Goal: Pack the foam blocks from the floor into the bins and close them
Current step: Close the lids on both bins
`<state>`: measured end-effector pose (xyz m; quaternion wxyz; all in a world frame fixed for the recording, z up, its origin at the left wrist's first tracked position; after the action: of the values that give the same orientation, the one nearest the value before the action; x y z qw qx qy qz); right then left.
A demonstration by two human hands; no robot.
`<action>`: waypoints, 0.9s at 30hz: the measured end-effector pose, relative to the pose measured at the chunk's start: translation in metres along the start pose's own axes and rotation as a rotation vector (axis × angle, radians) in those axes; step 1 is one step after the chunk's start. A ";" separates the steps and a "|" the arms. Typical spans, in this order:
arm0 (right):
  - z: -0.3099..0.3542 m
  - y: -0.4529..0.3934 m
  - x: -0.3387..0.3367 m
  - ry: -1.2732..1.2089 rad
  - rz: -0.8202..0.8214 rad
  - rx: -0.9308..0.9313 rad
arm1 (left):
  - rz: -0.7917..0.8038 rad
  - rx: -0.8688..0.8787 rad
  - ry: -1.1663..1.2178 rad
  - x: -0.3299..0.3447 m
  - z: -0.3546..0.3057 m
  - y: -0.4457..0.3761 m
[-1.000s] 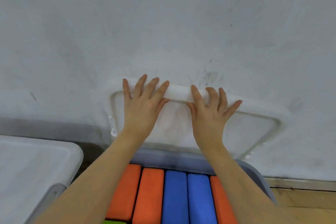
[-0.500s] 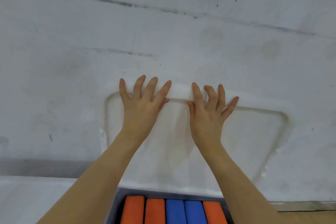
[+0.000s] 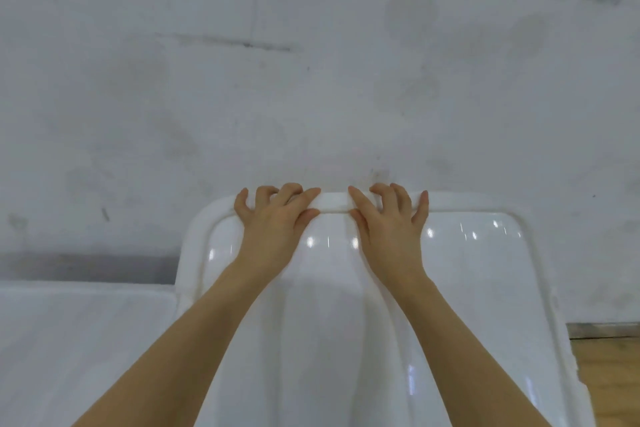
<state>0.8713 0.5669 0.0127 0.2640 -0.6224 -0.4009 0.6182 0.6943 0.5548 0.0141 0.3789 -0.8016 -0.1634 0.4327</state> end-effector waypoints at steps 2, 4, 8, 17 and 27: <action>-0.007 0.017 0.021 -0.041 0.058 0.041 | 0.065 -0.014 -0.024 0.019 0.003 0.004; -0.013 0.024 0.038 -0.100 0.111 0.097 | 0.158 -0.044 -0.055 0.035 0.007 0.001; -0.017 0.022 0.063 -0.227 0.334 0.172 | 0.238 -0.138 -0.059 0.063 0.031 0.011; -0.010 0.104 0.119 -0.209 0.867 -0.005 | 0.368 -0.219 -0.089 0.139 0.067 0.085; 0.004 0.164 0.102 -0.227 1.004 -0.033 | 0.537 -0.487 -0.172 0.119 0.049 0.142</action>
<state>0.8870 0.5614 -0.1799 -0.1203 -0.6714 -0.0886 0.7259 0.7128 0.5540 -0.1767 0.0352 -0.8433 -0.0768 0.5307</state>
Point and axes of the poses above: each hand's wrist, its own y-axis away from the middle knuckle, its own x-axis out of the palm, z = x × y, the point moved 1 cm from there along -y, towards the middle knuckle, and after that the axes turned 11 degrees about y, right-handed, at the moved point
